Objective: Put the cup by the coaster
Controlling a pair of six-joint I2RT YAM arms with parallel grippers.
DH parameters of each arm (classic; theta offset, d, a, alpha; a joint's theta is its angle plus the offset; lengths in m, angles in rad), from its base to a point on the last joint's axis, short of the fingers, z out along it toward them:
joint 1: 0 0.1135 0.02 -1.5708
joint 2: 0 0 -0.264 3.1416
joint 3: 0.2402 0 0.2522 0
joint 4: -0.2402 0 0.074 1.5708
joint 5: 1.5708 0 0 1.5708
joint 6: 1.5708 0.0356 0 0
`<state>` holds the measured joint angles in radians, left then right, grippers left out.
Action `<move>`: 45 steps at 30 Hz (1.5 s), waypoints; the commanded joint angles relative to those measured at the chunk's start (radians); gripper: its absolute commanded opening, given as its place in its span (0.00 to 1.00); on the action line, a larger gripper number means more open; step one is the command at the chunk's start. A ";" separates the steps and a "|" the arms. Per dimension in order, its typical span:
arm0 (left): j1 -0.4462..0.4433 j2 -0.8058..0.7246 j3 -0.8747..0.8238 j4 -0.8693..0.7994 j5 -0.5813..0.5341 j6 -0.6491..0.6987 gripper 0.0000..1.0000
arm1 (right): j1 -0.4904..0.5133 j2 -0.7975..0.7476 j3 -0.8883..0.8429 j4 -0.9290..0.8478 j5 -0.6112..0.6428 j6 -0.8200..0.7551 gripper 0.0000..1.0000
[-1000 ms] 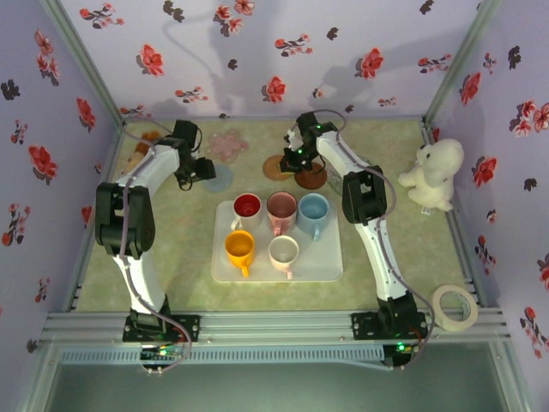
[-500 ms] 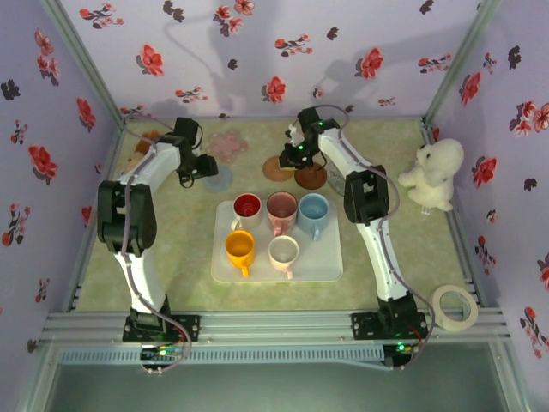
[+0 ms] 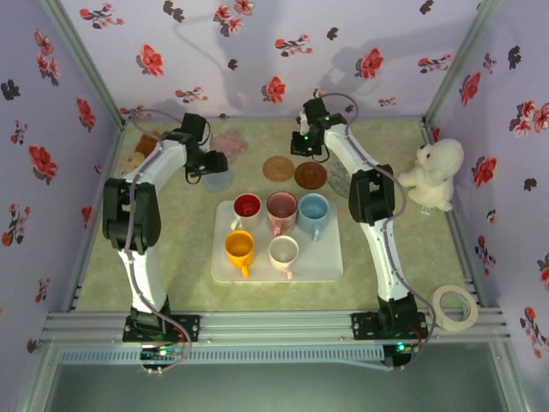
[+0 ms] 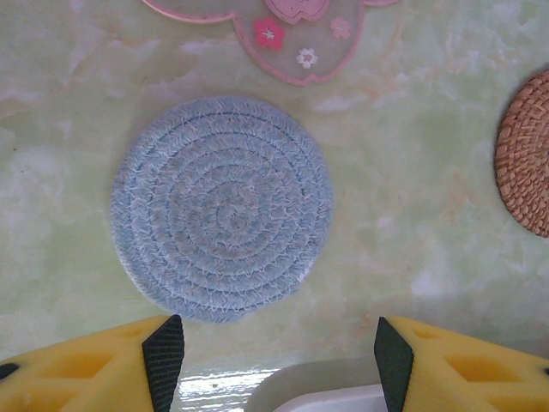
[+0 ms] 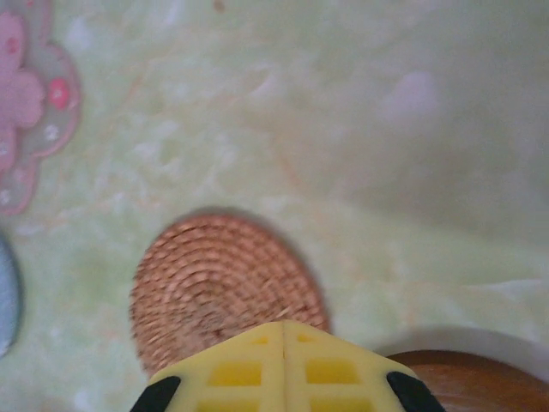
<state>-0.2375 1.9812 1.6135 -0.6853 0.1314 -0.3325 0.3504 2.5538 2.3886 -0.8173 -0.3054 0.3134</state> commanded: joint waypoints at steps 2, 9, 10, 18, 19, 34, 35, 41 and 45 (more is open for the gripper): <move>-0.002 0.022 0.004 -0.007 0.014 0.023 0.64 | -0.004 0.048 0.045 0.044 0.130 0.043 0.00; -0.002 0.024 -0.009 -0.009 0.013 0.017 0.64 | -0.004 0.140 0.139 -0.002 0.078 0.045 0.00; -0.002 0.024 -0.009 -0.010 0.013 0.016 0.64 | -0.002 0.146 0.139 -0.003 0.069 0.045 0.00; -0.003 0.025 -0.013 -0.014 0.011 0.014 0.64 | 0.013 0.164 0.135 -0.020 -0.013 0.029 0.00; -0.003 0.024 -0.012 -0.014 0.011 0.013 0.64 | 0.017 0.166 0.136 -0.027 -0.019 0.023 0.00; -0.003 0.021 -0.017 -0.014 0.010 0.015 0.64 | 0.043 0.145 0.101 -0.093 -0.020 -0.017 0.00; -0.004 0.021 -0.016 -0.014 0.010 0.015 0.64 | 0.042 0.144 0.101 -0.090 -0.018 -0.014 0.00; -0.007 0.020 0.006 -0.018 0.024 0.027 0.64 | 0.032 0.104 0.119 -0.074 -0.016 -0.011 0.01; -0.017 0.009 0.016 -0.002 0.046 0.048 0.64 | 0.032 0.012 0.055 -0.027 0.032 -0.012 0.17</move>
<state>-0.2413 1.9842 1.6035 -0.6880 0.1436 -0.3229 0.3805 2.6720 2.4733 -0.8429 -0.3103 0.3115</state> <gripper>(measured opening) 0.641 0.144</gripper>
